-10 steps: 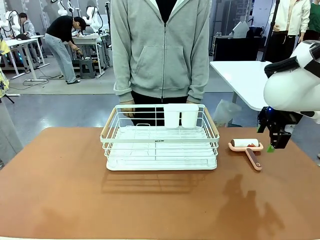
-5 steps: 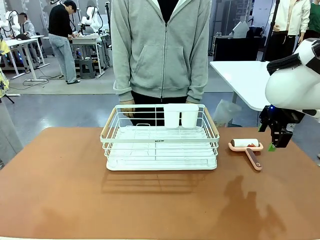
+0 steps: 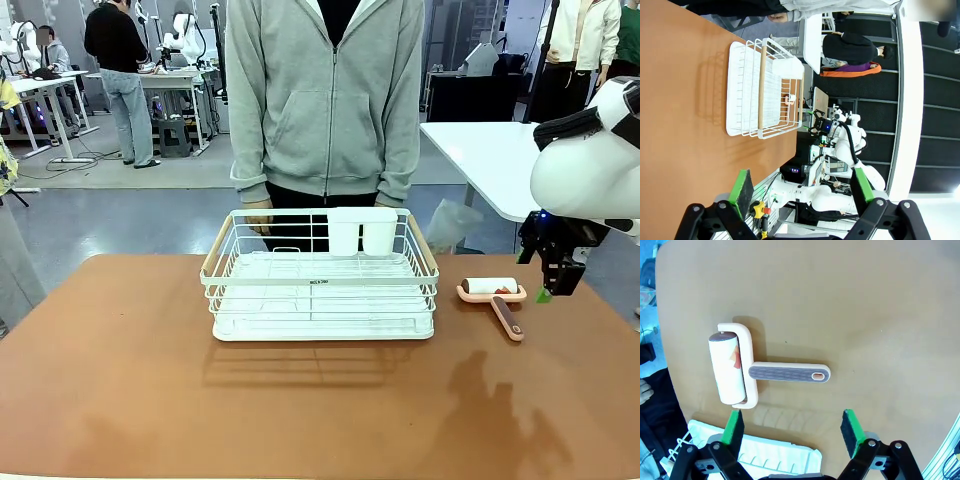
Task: Clean the table.
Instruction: Place the Lint Roller down when the Dish drying rack is positioned in the middle of the table.
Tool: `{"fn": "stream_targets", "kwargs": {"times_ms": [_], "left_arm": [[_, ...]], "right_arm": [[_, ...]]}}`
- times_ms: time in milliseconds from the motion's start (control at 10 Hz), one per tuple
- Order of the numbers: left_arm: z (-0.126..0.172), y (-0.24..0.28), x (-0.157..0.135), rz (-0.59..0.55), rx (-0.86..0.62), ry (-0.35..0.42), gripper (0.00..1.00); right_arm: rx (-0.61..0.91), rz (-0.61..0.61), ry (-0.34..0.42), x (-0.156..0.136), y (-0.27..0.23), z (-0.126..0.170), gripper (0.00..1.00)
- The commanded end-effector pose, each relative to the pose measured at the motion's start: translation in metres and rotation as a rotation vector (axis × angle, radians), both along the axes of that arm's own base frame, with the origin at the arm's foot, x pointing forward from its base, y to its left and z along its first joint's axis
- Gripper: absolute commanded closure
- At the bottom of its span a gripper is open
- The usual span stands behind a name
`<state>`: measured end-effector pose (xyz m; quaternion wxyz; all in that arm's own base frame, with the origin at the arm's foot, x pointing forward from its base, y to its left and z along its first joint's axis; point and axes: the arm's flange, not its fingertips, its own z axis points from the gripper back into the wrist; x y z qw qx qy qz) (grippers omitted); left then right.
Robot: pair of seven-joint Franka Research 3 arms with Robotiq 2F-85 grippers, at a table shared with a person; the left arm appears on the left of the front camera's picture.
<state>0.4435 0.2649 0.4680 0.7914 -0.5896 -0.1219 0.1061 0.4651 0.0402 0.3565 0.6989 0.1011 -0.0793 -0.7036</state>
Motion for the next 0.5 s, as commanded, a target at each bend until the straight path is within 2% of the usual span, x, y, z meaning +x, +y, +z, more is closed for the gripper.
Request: {"fn": "stream_targets", "kwargs": {"times_ms": [0, 400], "left_arm": [[0.0006, 0.0018, -0.0031, -0.01, 0.006, -0.007, 0.0], [0.0006, 0.0018, -0.0031, -0.01, 0.006, -0.007, 0.0]], "right_arm": [[-0.006, 0.009, -0.004, 0.0005, 0.0021, -0.001, 0.0], [-0.006, 0.009, -0.004, 0.0005, 0.0021, -0.001, 0.0]]}}
